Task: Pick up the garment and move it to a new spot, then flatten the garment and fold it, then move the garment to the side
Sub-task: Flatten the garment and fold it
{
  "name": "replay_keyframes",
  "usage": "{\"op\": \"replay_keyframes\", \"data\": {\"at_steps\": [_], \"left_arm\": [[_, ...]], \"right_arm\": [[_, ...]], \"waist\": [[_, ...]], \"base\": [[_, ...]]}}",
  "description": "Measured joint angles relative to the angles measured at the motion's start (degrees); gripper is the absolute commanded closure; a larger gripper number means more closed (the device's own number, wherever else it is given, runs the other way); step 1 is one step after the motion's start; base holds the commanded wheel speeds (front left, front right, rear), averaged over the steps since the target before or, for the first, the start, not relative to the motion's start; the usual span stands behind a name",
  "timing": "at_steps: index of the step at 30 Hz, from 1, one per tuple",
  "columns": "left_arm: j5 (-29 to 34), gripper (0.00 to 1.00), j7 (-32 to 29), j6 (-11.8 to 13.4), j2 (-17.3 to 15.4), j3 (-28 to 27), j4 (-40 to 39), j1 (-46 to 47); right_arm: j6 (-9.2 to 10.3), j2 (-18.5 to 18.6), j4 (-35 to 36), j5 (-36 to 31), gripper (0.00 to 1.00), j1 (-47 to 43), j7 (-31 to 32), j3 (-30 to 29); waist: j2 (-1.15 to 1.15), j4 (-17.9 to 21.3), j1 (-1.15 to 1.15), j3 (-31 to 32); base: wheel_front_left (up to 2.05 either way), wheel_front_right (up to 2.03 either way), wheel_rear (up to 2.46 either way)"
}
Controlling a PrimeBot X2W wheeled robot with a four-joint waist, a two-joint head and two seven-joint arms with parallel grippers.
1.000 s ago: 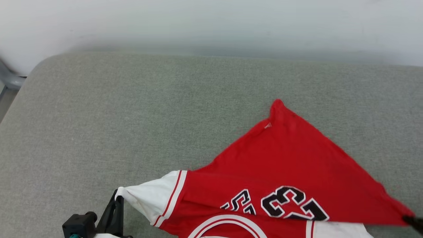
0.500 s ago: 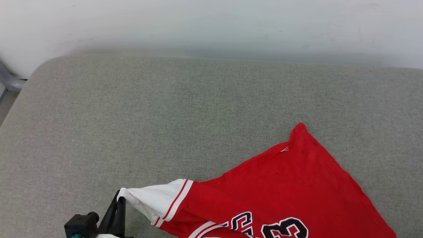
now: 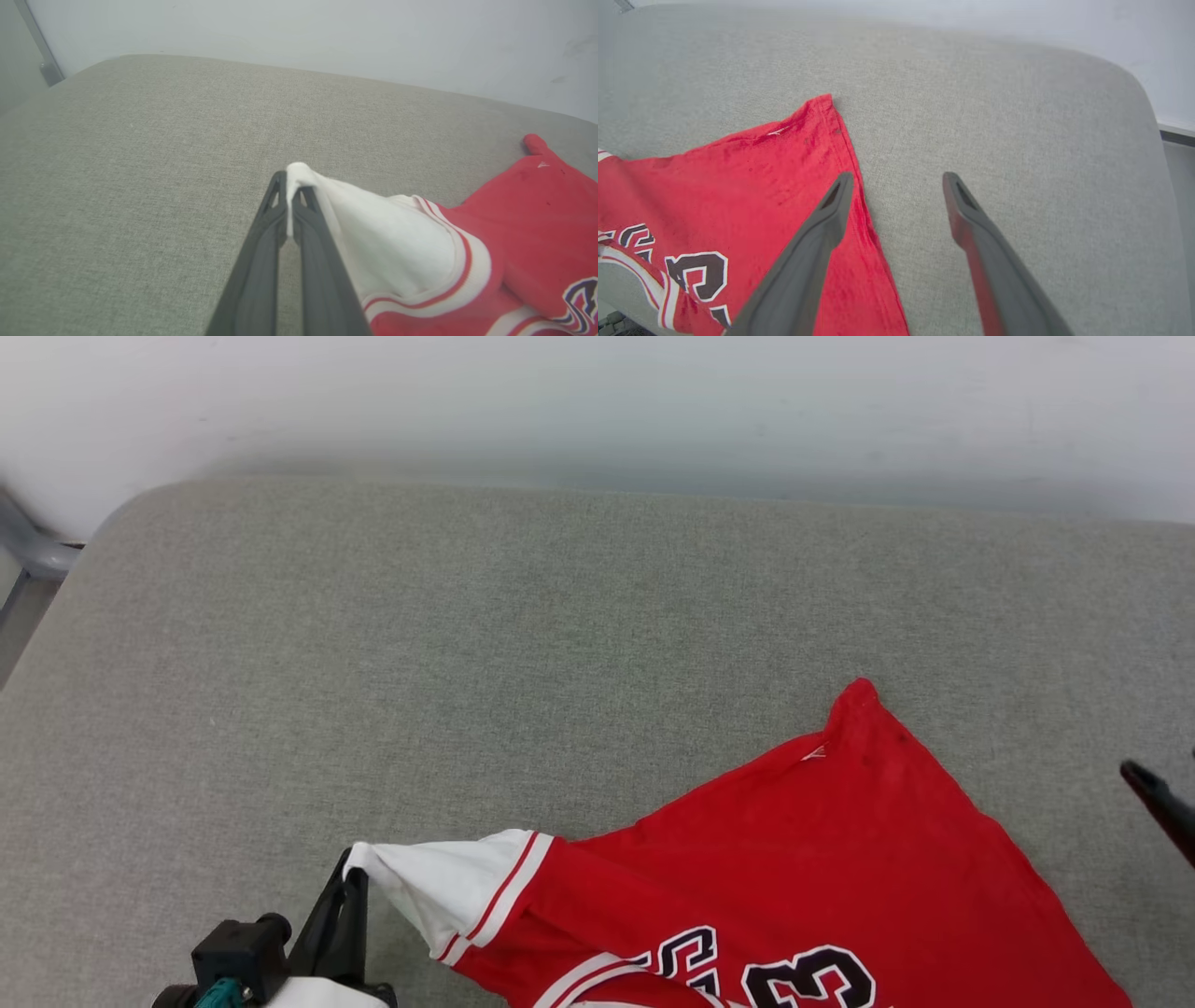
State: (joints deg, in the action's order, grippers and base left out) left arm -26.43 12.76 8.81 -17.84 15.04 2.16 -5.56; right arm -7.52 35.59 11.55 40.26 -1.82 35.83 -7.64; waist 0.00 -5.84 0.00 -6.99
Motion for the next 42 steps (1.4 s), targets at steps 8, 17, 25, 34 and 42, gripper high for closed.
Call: {"op": "replay_keyframes", "data": {"at_steps": [8, 17, 25, 34, 42], "left_arm": [[0.6, 1.0, 0.2, -0.5, 0.9, 1.4, -0.1, 3.9], [1.4, 1.0, 1.1, -1.6, 2.8, 3.0, 1.5, 7.5], [2.2, 1.0, 1.9, -2.8, 5.2, 4.1, 3.2, 10.9], [2.6, 1.0, 2.1, -3.2, 5.9, 3.6, 4.2, 11.9], [3.1, 1.0, 2.1, -3.4, 5.9, 3.0, 4.9, 11.9]], "right_arm": [[-0.01, 3.6, -0.1, -2.1, 0.0, 17.5, 6.7, 12.5], [0.0, 6.4, -11.3, -2.7, 0.0, 33.0, 15.1, 29.9], [0.0, 5.5, -26.3, -2.6, 0.0, 42.6, 14.3, 43.6], [0.11, 5.2, -33.5, -0.1, 0.0, 44.3, 9.4, 50.9], [-0.03, 4.3, -34.6, 2.0, 1.0, 47.0, 1.2, 54.3]], "waist": [[0.0, -2.3, 0.01, -3.3], [0.0, -5.7, 0.01, -7.1], [0.0, -8.7, 0.01, -11.4], [0.0, -9.3, -0.01, -13.0], [0.0, -8.0, 0.0, -12.1]], "base": [[0.0, 0.0, 0.0], [0.0, 0.0, 0.0], [0.0, 0.0, 0.0], [0.0, 0.0, 0.0], [0.0, 0.0, 0.0]]}}
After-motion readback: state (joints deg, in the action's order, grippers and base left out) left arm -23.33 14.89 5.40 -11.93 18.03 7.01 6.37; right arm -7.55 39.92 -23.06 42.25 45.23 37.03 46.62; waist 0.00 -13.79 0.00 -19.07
